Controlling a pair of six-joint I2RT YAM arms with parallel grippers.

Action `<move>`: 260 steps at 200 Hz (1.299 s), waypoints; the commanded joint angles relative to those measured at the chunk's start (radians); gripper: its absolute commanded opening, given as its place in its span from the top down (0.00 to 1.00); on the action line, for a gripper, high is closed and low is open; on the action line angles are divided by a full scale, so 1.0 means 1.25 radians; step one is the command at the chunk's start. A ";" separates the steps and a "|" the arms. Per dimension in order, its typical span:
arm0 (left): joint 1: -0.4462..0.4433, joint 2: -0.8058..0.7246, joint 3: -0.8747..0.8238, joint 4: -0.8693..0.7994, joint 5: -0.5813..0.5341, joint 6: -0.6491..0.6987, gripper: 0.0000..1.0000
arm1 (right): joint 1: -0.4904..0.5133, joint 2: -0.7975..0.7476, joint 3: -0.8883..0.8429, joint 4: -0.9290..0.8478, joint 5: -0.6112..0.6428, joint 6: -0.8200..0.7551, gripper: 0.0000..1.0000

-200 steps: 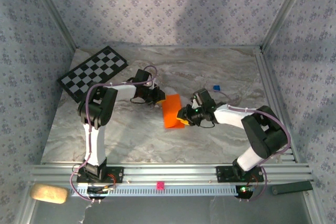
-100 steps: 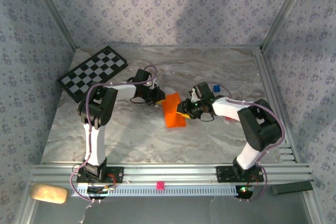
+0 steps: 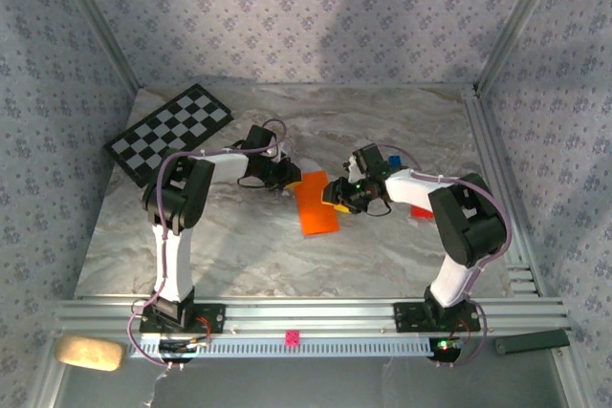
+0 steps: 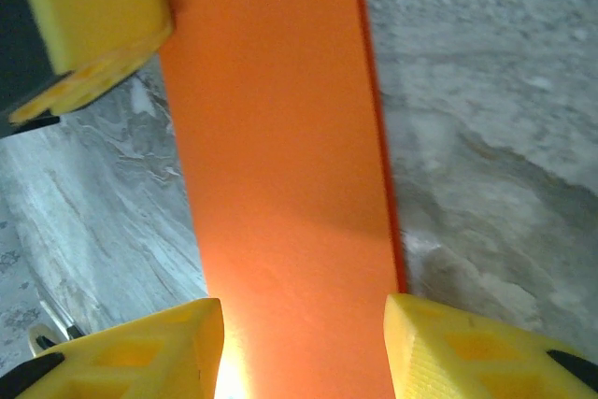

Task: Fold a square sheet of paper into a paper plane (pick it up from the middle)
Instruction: Fold the triangle a second time at the center of the table.

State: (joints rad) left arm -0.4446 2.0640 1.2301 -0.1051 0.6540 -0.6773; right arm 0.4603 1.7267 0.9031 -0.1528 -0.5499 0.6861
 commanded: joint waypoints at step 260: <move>-0.012 0.051 0.005 -0.035 -0.019 0.029 0.83 | 0.003 -0.041 -0.051 0.102 -0.053 0.047 0.50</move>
State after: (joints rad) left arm -0.4446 2.0647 1.2354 -0.1154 0.6537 -0.6697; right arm 0.4751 1.6367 0.7818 -0.0391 -0.5625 0.8070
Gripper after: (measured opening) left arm 0.164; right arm 0.494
